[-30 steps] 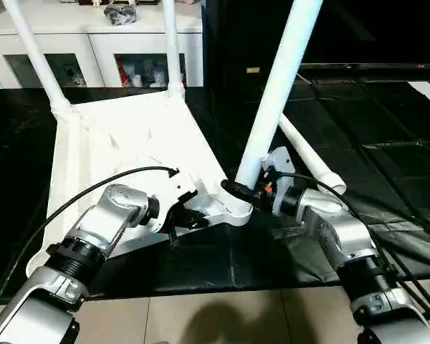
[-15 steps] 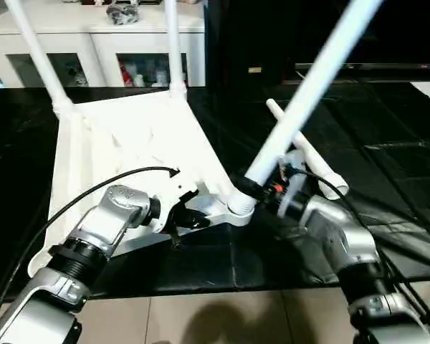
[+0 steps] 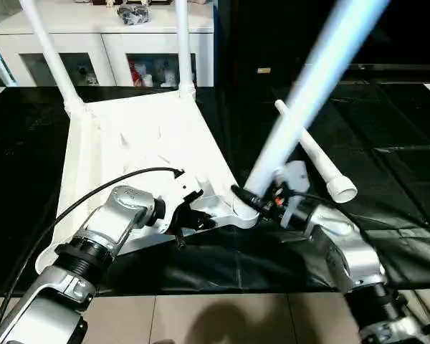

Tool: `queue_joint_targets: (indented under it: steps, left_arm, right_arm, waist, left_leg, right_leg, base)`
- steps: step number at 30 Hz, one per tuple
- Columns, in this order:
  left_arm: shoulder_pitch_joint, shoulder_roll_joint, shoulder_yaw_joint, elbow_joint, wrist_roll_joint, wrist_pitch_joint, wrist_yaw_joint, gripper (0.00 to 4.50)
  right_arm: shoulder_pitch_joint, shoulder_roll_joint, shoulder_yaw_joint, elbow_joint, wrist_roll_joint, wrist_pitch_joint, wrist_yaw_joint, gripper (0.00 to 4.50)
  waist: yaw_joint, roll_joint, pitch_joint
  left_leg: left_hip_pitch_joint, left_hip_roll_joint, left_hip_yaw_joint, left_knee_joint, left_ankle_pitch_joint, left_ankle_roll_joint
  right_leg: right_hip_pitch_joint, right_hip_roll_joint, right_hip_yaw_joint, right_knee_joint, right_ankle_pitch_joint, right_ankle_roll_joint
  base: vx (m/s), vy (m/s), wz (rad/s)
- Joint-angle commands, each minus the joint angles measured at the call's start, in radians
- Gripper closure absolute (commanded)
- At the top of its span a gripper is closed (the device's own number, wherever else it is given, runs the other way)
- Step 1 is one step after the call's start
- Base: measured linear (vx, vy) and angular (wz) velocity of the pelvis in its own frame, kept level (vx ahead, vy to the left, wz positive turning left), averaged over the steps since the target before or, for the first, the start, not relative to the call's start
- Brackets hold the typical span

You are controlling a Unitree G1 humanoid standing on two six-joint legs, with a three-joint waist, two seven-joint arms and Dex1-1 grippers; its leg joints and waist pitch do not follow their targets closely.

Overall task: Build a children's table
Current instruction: Insert table leg to table base, then rotate leg to tighten

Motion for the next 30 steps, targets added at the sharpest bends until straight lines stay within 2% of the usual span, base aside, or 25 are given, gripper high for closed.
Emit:
queue_joint_targets:
  steps: [1, 3, 4, 5, 6, 7, 8, 9, 10, 14, 16, 17, 18, 19, 23, 24, 27, 28, 30]
  left_arm:
    - [-0.039, 0.043, 0.058, 0.016, 0.028, -0.004, 0.046, 4.5]
    - [-0.039, 0.045, 0.056, 0.014, 0.029, -0.007, 0.042, 4.5]
    - [-0.037, 0.05, 0.045, 0.009, 0.032, -0.019, 0.023, 4.5]
    - [-0.037, 0.056, 0.034, 0.006, 0.035, -0.031, 0.003, 4.5]
    - [-0.036, 0.059, 0.027, 0.003, 0.037, -0.037, -0.007, 4.5]
    - [-0.039, 0.062, 0.018, 0.002, 0.041, -0.046, -0.022, 4.5]
    - [-0.043, 0.066, 0.007, 0.005, 0.046, -0.067, -0.042, 4.5]
    - [-0.043, 0.066, 0.007, 0.005, 0.046, -0.067, -0.042, 4.5]
    - [-0.047, 0.068, -0.001, 0.006, 0.05, -0.085, -0.058, 4.5]
    - [-0.073, 0.076, -0.038, 0.018, 0.059, -0.147, -0.145, 4.5]
    - [-0.083, 0.075, -0.045, 0.03, 0.067, -0.156, -0.157, 4.5]
    - [-0.093, 0.072, -0.05, 0.045, 0.074, -0.163, -0.165, 4.5]
    - [-0.1, 0.069, -0.051, 0.057, 0.078, -0.168, -0.168, 4.5]
    - [-0.105, 0.066, -0.052, 0.068, 0.082, -0.173, -0.167, 4.5]
    - [-0.126, 0.057, -0.052, 0.115, 0.101, -0.188, -0.152, 4.5]
    - [-0.133, 0.052, -0.049, 0.131, 0.105, -0.19, -0.143, 4.5]
    - [-0.145, 0.046, -0.042, 0.155, 0.106, -0.187, -0.129, 4.5]
    - [-0.154, 0.038, -0.023, 0.173, 0.102, -0.169, -0.103, 4.5]
    - [-0.158, 0.034, -0.015, 0.182, 0.1, -0.162, -0.091, 4.5]
  right_arm:
    - [0.043, -0.018, 0.075, 0.071, -0.046, 0.07, 0.087, 2.59]
    - [0.036, -0.018, 0.08, 0.078, -0.048, 0.071, 0.096, 2.59]
    - [0.01, -0.015, 0.094, 0.101, -0.052, 0.075, 0.128, 2.59]
    - [-0.011, -0.009, 0.1, 0.121, -0.046, 0.08, 0.153, 2.59]
    - [-0.022, -0.006, 0.103, 0.13, -0.04, 0.083, 0.167, 2.59]
    - [-0.036, 0.0, 0.103, 0.142, -0.027, 0.09, 0.19, 2.59]
    - [-0.048, 0.003, 0.103, 0.153, -0.012, 0.093, 0.214, 2.59]
    - [-0.048, 0.003, 0.103, 0.153, -0.012, 0.093, 0.214, 2.59]
    - [-0.053, 0.004, 0.104, 0.158, -0.003, 0.093, 0.232, 2.59]
    - [-0.043, -0.022, 0.146, 0.159, -0.013, 0.068, 0.331, 2.59]
    - [-0.041, -0.025, 0.154, 0.161, -0.018, 0.065, 0.353, 2.59]
    - [-0.041, -0.026, 0.16, 0.165, -0.023, 0.063, 0.369, 2.59]
    - [-0.042, -0.025, 0.162, 0.168, -0.027, 0.061, 0.375, 2.59]
    - [-0.042, -0.023, 0.162, 0.17, -0.028, 0.06, 0.376, 2.59]
    - [-0.047, -0.01, 0.157, 0.182, -0.033, 0.052, 0.364, 2.59]
    - [-0.049, -0.005, 0.153, 0.188, -0.034, 0.045, 0.354, 2.59]
    - [-0.052, 0.007, 0.143, 0.2, -0.037, 0.034, 0.337, 2.59]
    - [-0.06, 0.023, 0.121, 0.223, -0.046, 0.019, 0.291, 2.59]
    - [-0.065, 0.03, 0.111, 0.235, -0.05, 0.011, 0.268, 2.59]
  waist:
    - [-0.001, -0.012, -0.059]
    - [-0.001, -0.007, -0.057]
    - [-0.003, -0.028, -0.058]
    - [-0.002, -0.016, -0.057]
    - [-0.005, -0.024, -0.057]
    - [-0.004, -0.026, -0.055]
    - [-0.003, -0.022, -0.056]
    - [-0.003, -0.022, -0.056]
    - [-0.004, -0.031, -0.056]
    - [0.001, -0.024, -0.057]
    - [0.006, -0.027, -0.057]
    - [0.008, -0.023, -0.057]
    - [0.008, -0.025, -0.056]
    - [0.01, -0.023, -0.057]
    - [0.011, -0.023, -0.046]
    - [0.011, -0.02, -0.045]
    - [0.009, -0.022, -0.047]
    - [0.008, -0.017, -0.047]
    - [0.003, -0.019, -0.045]
  left_leg:
    - [0.009, 0.046, -0.019, -0.075, -0.248, 0.035]
    - [0.011, 0.048, -0.02, -0.076, -0.255, 0.034]
    - [0.009, 0.048, -0.019, -0.076, -0.248, 0.036]
    - [0.01, 0.048, -0.022, -0.076, -0.256, 0.038]
    - [0.01, 0.048, -0.02, -0.076, -0.254, 0.039]
    - [0.01, 0.05, -0.02, -0.078, -0.254, 0.037]
    - [0.012, 0.05, -0.021, -0.078, -0.258, 0.034]
    - [0.013, 0.051, -0.022, -0.079, -0.263, 0.033]
    - [0.015, 0.053, -0.021, -0.081, -0.27, 0.03]
    - [0.018, 0.056, -0.02, -0.083, -0.275, 0.022]
    - [0.021, 0.058, -0.02, -0.084, -0.286, 0.015]
    - [0.021, 0.057, -0.021, -0.084, -0.292, 0.011]
    - [0.02, 0.056, -0.02, -0.084, -0.296, 0.011]
    - [0.022, 0.056, -0.02, -0.083, -0.3, 0.009]
    - [0.032, 0.054, -0.024, -0.086, -0.368, -0.005]
    - [0.039, 0.052, -0.026, -0.085, -0.394, -0.01]
    - [0.038, 0.053, -0.03, -0.088, -0.399, -0.012]
    - [0.039, 0.053, -0.03, -0.089, -0.407, -0.013]
    - [0.042, 0.051, -0.032, -0.087, -0.428, -0.018]
  right_leg:
    - [0.051, -0.088, 0.064, -0.092, -0.419, -0.11]
    - [0.047, -0.089, 0.064, -0.095, -0.436, -0.104]
    - [0.05, -0.088, 0.063, -0.093, -0.434, -0.102]
    - [0.047, -0.091, 0.063, -0.092, -0.45, -0.105]
    - [0.048, -0.09, 0.063, -0.094, -0.452, -0.103]
    - [0.046, -0.09, 0.065, -0.095, -0.456, -0.098]
    - [0.047, -0.092, 0.065, -0.094, -0.458, -0.098]
    - [0.046, -0.092, 0.065, -0.096, -0.458, -0.097]
    - [0.045, -0.091, 0.065, -0.095, -0.452, -0.098]
    - [0.043, -0.09, 0.068, -0.091, -0.408, -0.114]
    - [0.043, -0.092, 0.07, -0.088, -0.397, -0.126]
    - [0.045, -0.093, 0.069, -0.088, -0.401, -0.129]
    - [0.044, -0.092, 0.069, -0.09, -0.408, -0.128]
    - [0.044, -0.093, 0.069, -0.091, -0.414, -0.127]
    - [0.041, -0.097, 0.064, -0.108, -0.535, -0.098]
    - [0.04, -0.099, 0.06, -0.114, -0.586, -0.083]
    - [0.04, -0.098, 0.06, -0.116, -0.596, -0.071]
    - [0.039, -0.097, 0.058, -0.116, -0.597, -0.073]
    - [0.037, -0.098, 0.055, -0.122, -0.622, -0.07]
  base:
    - [0.0, 0.0, 0.0]
    - [0.0, 0.0, 0.0]
    - [0.0, 0.0, 0.0]
    - [0.0, 0.0, 0.0]
    - [0.0, 0.0, 0.0]
    - [0.0, 0.0, 0.0]
    - [0.0, 0.0, 0.0]
    - [0.0, 0.0, 0.0]
    - [0.0, 0.0, 0.0]
    - [0.0, 0.0, 0.0]
    - [0.0, 0.0, 0.0]
    - [0.0, 0.0, 0.0]
    - [0.0, 0.0, 0.0]
    - [0.0, 0.0, 0.0]
    - [0.0, 0.0, 0.0]
    - [0.0, 0.0, 0.0]
    - [0.0, 0.0, 0.0]
    - [0.0, 0.0, 0.0]
    - [0.0, 0.0, 0.0]
